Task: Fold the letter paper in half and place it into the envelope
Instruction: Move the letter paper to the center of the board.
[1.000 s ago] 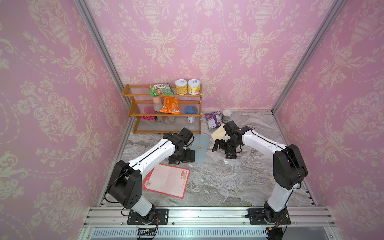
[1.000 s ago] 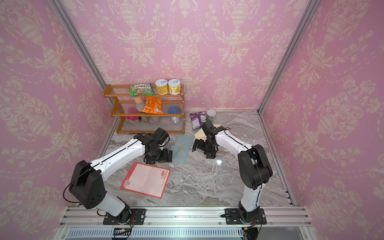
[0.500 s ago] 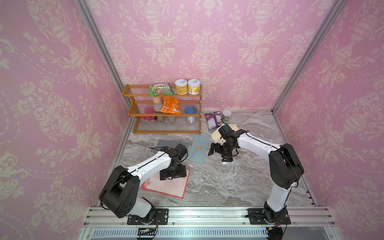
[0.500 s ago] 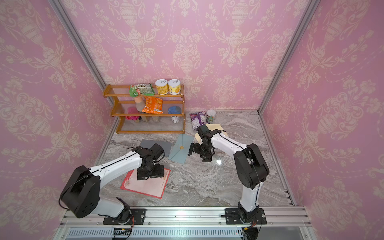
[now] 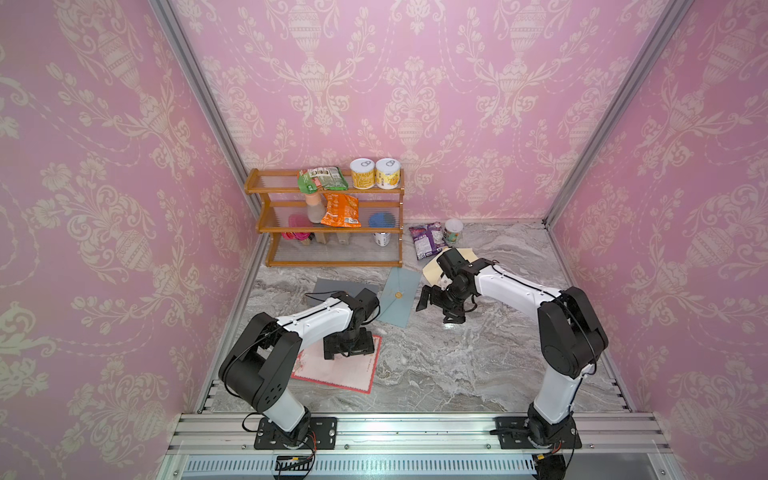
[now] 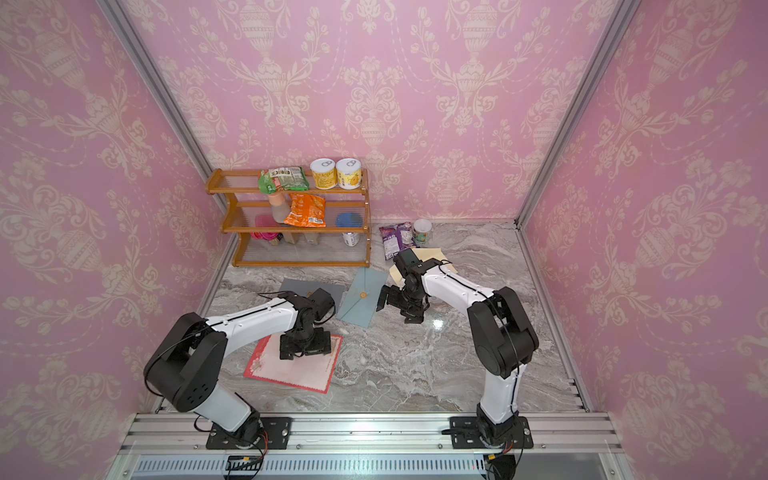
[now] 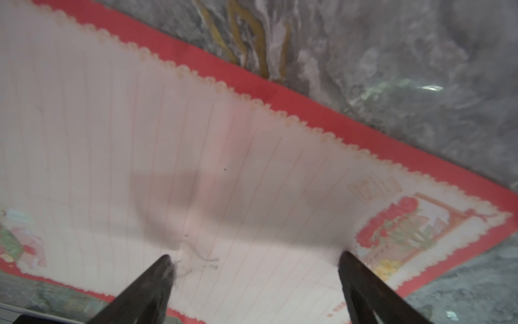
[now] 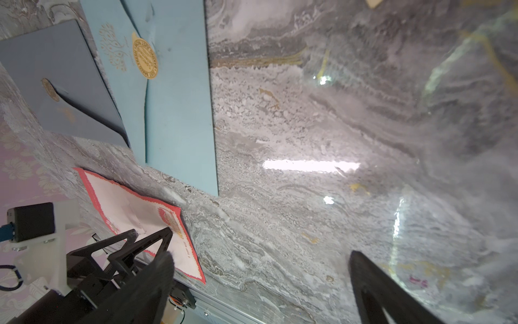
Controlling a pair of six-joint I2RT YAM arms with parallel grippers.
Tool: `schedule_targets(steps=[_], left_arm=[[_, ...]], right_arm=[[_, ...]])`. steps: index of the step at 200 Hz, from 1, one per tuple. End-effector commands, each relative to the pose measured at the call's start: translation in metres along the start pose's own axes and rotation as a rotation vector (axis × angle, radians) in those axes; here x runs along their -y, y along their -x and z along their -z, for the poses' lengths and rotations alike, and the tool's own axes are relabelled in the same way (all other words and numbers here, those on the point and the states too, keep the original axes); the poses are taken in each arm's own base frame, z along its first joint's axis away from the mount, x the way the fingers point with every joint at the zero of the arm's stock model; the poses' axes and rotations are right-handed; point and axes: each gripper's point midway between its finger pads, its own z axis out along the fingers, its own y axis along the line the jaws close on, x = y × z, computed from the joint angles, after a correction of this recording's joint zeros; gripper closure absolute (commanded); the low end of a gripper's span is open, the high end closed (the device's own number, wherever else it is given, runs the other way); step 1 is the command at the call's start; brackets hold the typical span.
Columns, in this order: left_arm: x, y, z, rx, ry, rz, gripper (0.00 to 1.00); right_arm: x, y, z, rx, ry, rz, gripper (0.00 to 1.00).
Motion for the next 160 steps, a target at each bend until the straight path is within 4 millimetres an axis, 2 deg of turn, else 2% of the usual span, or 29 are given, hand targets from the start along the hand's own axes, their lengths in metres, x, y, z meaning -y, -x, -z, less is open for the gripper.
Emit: schedule_targets(steps=[1,52,95,147,150,160], left_arm=[[0.013,0.004,-0.01,-0.016,-0.027,0.013,0.07],[0.067,0.014,-0.004,-0.042,-0.144,0.004,0.1],[0.117,0.009,-0.006,-0.074,-0.222,0.0,0.1],[0.191,0.014,-0.011,-0.109,-0.345,0.049,0.1],[0.196,0.014,-0.011,-0.108,-0.353,0.048,0.1],[0.211,0.014,-0.011,-0.113,-0.372,0.05,0.1]], right_arm=[[0.006,-0.007,-0.008,-0.03,-0.013,-0.031,0.0],[0.022,-0.002,-0.004,-0.014,-0.029,-0.056,0.0],[0.042,0.008,0.006,0.006,-0.033,-0.094,0.0],[0.061,0.014,0.018,0.033,-0.036,-0.13,0.0],[0.069,0.006,0.013,0.014,-0.052,-0.141,0.0],[0.075,0.003,0.013,0.01,-0.057,-0.151,0.0]])
